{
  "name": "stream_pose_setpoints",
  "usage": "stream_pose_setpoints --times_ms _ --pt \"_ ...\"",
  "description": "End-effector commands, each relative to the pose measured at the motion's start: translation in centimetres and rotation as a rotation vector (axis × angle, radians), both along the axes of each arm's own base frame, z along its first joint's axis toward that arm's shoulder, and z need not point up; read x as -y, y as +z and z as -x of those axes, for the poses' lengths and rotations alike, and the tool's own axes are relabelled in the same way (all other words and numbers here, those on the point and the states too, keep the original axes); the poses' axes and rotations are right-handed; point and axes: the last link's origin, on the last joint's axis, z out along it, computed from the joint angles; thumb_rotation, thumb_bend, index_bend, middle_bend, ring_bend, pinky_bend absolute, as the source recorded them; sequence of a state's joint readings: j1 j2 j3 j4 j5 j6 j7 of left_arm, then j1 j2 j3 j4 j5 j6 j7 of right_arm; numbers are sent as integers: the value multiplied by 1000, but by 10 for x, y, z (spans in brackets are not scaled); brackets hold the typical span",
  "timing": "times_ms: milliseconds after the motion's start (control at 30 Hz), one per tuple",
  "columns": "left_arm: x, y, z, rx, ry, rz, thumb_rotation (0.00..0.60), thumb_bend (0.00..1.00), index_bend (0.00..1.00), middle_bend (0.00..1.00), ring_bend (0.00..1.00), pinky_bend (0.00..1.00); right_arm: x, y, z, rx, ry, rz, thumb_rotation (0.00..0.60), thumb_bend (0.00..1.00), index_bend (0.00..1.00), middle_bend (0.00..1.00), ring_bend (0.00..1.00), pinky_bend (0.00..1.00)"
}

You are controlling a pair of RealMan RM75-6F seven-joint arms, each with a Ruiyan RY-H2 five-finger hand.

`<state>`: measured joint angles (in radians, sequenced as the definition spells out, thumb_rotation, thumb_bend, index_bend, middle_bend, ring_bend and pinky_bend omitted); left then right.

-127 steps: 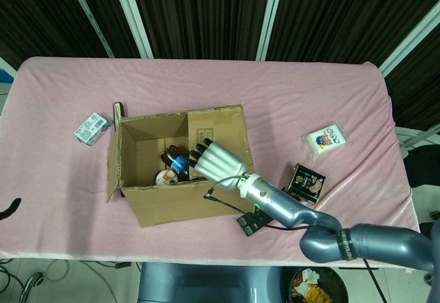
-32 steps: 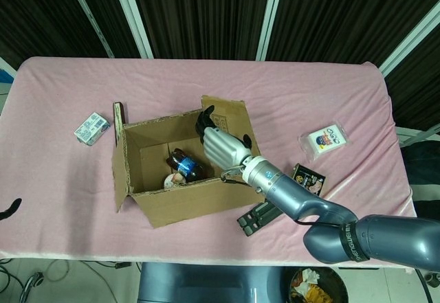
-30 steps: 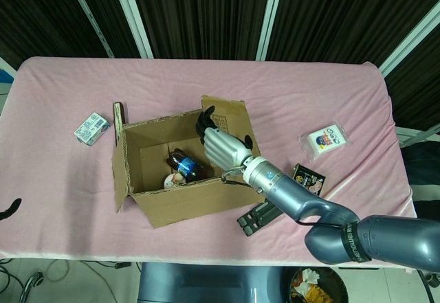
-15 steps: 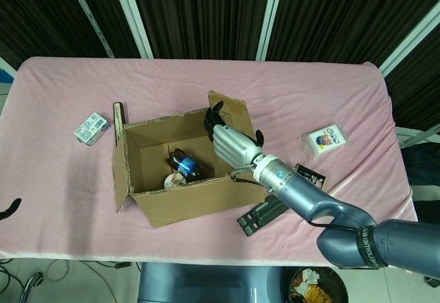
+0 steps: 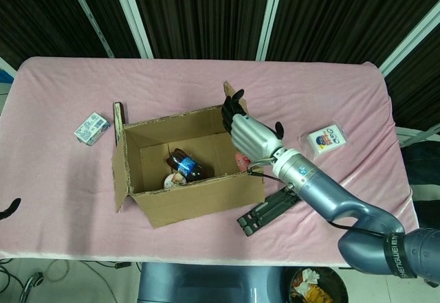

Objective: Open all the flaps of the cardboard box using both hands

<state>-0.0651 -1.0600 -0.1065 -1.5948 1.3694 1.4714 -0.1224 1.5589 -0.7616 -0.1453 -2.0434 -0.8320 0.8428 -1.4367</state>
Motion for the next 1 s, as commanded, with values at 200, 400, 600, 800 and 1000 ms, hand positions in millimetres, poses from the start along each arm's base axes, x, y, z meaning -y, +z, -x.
stream_pose_setpoints --times_ms 200,400,600,800,1000 --pt "0 0 0 -7 -1 1 600 206 0 0 0 0 2 22 18 -4 -32 44 600 216 132 123 131 254" --pt "0 -1 0 -14 -3 -1 600 207 0 0 0 0 4 40 35 -18 -61 86 600 215 131 117 125 254" --pt "1 -2 -1 -25 -6 -3 600 208 0 0 0 0 7 58 54 -25 -112 134 600 215 128 114 118 254" --pt "1 -3 -1 -36 -7 -1 600 209 0 0 0 0 5 72 75 -26 -163 167 600 215 124 112 118 254" --pt "2 -4 -1 -53 -9 -2 600 209 0 0 0 0 -1 80 100 48 -236 189 600 213 72 102 118 254"
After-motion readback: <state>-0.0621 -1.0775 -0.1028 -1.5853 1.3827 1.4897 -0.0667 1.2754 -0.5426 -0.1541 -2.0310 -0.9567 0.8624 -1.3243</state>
